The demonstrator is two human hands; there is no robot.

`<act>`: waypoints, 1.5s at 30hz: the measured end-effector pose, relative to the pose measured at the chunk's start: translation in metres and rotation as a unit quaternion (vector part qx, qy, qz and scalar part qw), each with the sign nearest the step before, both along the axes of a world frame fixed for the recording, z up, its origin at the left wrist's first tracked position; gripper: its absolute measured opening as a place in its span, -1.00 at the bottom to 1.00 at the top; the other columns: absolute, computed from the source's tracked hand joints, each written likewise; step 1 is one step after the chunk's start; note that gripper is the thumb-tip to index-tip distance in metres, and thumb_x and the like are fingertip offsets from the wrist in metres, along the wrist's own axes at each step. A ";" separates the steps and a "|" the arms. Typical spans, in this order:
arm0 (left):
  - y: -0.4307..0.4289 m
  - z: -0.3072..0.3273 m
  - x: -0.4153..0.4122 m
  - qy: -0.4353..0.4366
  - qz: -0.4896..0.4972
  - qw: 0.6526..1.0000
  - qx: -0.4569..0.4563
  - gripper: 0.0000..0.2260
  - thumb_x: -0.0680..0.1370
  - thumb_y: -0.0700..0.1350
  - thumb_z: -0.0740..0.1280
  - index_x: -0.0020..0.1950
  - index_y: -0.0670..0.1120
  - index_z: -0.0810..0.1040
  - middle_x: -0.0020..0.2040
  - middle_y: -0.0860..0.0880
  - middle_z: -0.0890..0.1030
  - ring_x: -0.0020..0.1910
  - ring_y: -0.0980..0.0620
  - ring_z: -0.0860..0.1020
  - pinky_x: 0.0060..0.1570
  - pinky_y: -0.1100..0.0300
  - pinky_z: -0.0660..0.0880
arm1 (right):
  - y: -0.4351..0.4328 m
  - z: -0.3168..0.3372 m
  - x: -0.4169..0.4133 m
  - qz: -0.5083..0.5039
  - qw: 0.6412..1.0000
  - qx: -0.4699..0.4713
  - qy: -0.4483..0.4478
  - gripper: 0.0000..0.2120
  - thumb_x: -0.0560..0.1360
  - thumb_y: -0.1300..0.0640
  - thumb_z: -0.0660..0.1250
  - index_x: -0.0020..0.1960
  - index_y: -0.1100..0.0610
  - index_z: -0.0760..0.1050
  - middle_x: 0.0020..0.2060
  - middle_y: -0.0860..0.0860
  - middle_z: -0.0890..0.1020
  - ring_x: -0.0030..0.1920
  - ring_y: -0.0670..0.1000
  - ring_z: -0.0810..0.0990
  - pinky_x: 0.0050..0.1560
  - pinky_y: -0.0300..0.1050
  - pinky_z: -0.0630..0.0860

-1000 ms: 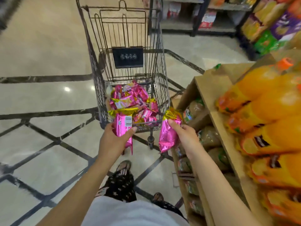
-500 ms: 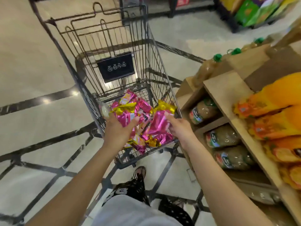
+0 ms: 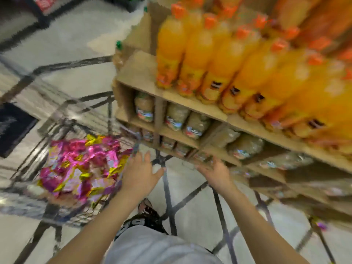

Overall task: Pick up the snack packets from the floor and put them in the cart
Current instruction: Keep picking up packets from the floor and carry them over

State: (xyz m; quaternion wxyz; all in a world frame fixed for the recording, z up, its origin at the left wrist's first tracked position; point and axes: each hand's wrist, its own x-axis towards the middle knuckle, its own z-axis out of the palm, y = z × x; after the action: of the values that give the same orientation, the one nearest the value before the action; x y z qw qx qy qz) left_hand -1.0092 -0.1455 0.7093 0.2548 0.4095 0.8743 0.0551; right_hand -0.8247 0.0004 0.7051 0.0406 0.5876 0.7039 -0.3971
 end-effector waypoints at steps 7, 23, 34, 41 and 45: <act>0.071 0.016 0.168 0.053 -0.287 0.956 -0.041 -0.36 0.58 0.31 0.11 0.50 -0.10 0.26 0.41 -0.15 0.38 0.38 -0.14 0.36 0.29 0.04 0.34 | -0.035 0.014 0.220 -0.072 0.982 0.086 -0.151 -0.36 0.52 -0.21 0.29 0.40 0.21 0.29 0.28 0.16 0.45 0.31 0.18 0.40 0.22 0.00 0.40; 0.099 0.014 0.566 0.093 -0.664 0.740 -0.045 -0.26 0.55 0.36 0.10 0.58 -0.06 0.08 0.52 -0.19 0.23 0.46 -0.20 0.27 0.36 -0.01 0.32 | -0.209 0.012 0.572 -0.456 0.865 -0.012 -0.208 -0.28 0.53 -0.24 0.26 0.53 0.10 0.13 0.28 0.15 0.44 0.27 0.18 0.42 0.17 0.02 0.47; 0.185 -0.008 0.722 0.112 -0.769 0.628 -0.048 -0.25 0.54 0.37 0.11 0.58 -0.06 0.09 0.53 -0.20 0.20 0.47 -0.20 0.24 0.38 -0.05 0.31 | -0.180 -0.015 0.672 -0.606 0.775 -0.092 -0.151 -0.29 0.54 -0.21 0.25 0.54 0.10 0.11 0.33 0.19 0.38 0.33 0.21 0.37 0.23 0.05 0.42; 0.276 -0.004 0.810 0.129 -0.798 0.587 -0.036 -0.27 0.54 0.38 0.10 0.56 -0.05 0.10 0.49 -0.19 0.26 0.45 -0.21 0.26 0.34 -0.04 0.32 | -0.106 -0.009 0.746 -0.669 0.729 -0.098 -0.103 -0.24 0.52 -0.25 0.27 0.54 0.09 0.09 0.34 0.19 0.39 0.34 0.21 0.37 0.24 0.04 0.43; 0.312 -0.007 0.860 0.148 -0.812 0.564 -0.025 -0.27 0.53 0.38 0.12 0.54 -0.05 0.12 0.44 -0.17 0.31 0.40 -0.19 0.32 0.27 -0.01 0.37 | -0.082 -0.014 0.779 -0.703 0.701 -0.096 -0.072 -0.23 0.51 -0.23 0.31 0.54 0.12 0.11 0.33 0.19 0.40 0.34 0.21 0.39 0.22 0.07 0.46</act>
State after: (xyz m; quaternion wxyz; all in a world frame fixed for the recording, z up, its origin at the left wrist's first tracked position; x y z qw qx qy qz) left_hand -0.1493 0.1663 0.7022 0.0692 0.9427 0.1994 -0.2585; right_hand -0.0455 -0.0812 0.6912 -0.1431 0.9314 0.0397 -0.3323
